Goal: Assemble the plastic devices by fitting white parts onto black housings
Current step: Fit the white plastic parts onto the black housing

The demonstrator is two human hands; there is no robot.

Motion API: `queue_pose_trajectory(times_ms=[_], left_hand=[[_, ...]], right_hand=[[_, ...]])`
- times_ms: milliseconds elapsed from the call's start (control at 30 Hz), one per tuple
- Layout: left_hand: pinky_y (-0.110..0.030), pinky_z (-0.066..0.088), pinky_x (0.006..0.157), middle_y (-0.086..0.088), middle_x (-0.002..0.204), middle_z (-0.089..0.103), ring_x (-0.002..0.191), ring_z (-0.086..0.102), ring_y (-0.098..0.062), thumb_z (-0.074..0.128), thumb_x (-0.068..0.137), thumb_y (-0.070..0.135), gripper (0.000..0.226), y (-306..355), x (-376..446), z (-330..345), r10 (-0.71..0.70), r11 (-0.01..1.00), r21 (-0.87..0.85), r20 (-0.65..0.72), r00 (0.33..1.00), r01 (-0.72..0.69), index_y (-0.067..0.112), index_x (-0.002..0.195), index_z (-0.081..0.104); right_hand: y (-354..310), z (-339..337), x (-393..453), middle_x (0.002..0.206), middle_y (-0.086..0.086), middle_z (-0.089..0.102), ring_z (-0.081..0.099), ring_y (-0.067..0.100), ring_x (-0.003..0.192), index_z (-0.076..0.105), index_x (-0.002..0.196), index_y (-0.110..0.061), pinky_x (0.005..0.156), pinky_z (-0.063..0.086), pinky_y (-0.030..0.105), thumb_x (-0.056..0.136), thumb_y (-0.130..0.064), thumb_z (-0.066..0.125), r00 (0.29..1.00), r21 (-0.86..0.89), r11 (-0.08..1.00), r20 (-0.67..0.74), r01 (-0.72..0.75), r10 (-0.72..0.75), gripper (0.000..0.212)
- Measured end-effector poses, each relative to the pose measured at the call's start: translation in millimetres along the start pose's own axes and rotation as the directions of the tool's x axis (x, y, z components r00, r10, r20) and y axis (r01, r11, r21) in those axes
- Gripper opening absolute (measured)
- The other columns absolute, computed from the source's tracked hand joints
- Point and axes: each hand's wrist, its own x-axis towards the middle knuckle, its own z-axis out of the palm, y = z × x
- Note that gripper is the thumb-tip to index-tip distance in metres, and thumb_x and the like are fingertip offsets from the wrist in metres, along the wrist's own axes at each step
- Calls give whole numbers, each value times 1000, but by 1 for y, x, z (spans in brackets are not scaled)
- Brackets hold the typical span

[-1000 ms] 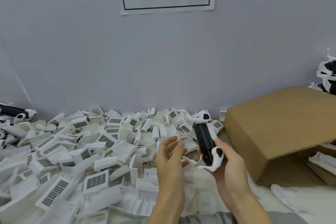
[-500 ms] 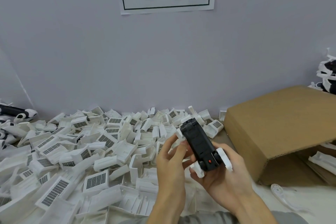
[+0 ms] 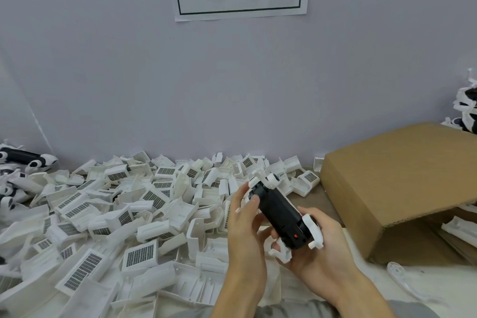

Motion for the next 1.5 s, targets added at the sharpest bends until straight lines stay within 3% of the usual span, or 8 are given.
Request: queue_pose_trajectory(times_ms=[167,433,567,800,933,1167,1300,1500], left_hand=[[-25,55,57,-9,92,74,71,73,-17,70,92,23,20,-4,4,-1,46,998,44,-144,988,-40,38,106,71],[-22,58,63,-2,88,74,77,76,-18,69,93,11,30,-3,4,-2,144,984,128,-169,975,-123,28,116,62],[-25,59,71,-3,102,74,92,74,-22,69,89,4,39,-4,2,-3,139,984,126,-103,985,-125,27,118,59],[-39,54,88,2,102,74,96,71,-16,67,92,20,20,-3,0,-2,120,981,157,-37,992,-113,36,104,65],[-27,54,66,-3,89,73,75,68,-17,65,90,18,13,5,0,-2,73,995,72,-33,997,-70,30,88,66],[-30,53,67,-5,90,73,75,67,-20,67,89,15,15,8,-1,0,53,997,51,1,999,-53,29,87,67],[-31,50,72,-5,94,73,79,68,-16,70,72,31,21,10,-1,0,43,999,14,-7,999,-43,24,93,71],[-35,49,80,-5,101,75,90,67,-21,78,70,46,33,21,0,-1,-5,999,50,52,999,3,21,92,79]], right_hand=[[3,-1,4,93,22,62,56,30,66,68,117,4,54,54,43,87,-38,56,999,31,999,-47,-13,14,53],[4,0,3,89,20,66,61,31,67,74,105,2,54,51,34,78,-38,59,985,-72,993,-138,89,-99,51],[4,-1,4,90,19,67,63,26,70,72,111,2,64,49,34,93,-35,53,968,-89,983,-180,160,-174,46],[2,-7,5,99,21,63,57,32,83,65,119,6,59,46,31,95,-34,53,924,-24,964,-280,265,-261,48],[-1,-6,-1,99,18,62,59,31,77,65,106,-4,50,50,27,88,-33,61,940,79,970,-275,231,-202,35],[-1,-7,-3,96,18,61,60,31,67,62,103,-7,45,49,27,85,-31,62,937,105,963,-277,250,-213,31],[-1,-8,-1,82,10,61,52,21,64,67,84,-8,56,41,31,76,-32,64,891,-51,920,-236,387,-388,25],[-4,-11,0,96,12,67,62,16,74,67,105,0,68,44,33,78,-23,65,805,-188,816,-148,547,-574,35]])
